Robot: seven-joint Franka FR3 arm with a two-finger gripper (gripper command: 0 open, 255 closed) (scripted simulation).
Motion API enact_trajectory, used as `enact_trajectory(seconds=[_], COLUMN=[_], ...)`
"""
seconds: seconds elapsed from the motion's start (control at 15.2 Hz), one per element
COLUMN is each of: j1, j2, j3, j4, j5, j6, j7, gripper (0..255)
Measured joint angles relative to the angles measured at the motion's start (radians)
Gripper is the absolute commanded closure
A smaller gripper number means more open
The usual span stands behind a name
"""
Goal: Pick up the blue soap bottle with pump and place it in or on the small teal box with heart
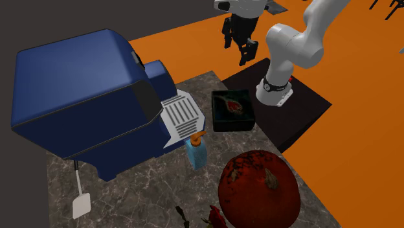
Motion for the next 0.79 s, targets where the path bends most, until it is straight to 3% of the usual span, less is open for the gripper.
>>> enact_trajectory(seconds=[0.2, 0.79], j1=[0.006, 0.037], j2=[0.039, 0.346], j3=[0.008, 0.057], j4=[0.004, 0.127], j5=[0.011, 0.071], j6=[0.034, 0.228], j7=[0.015, 0.102], gripper=[0, 0])
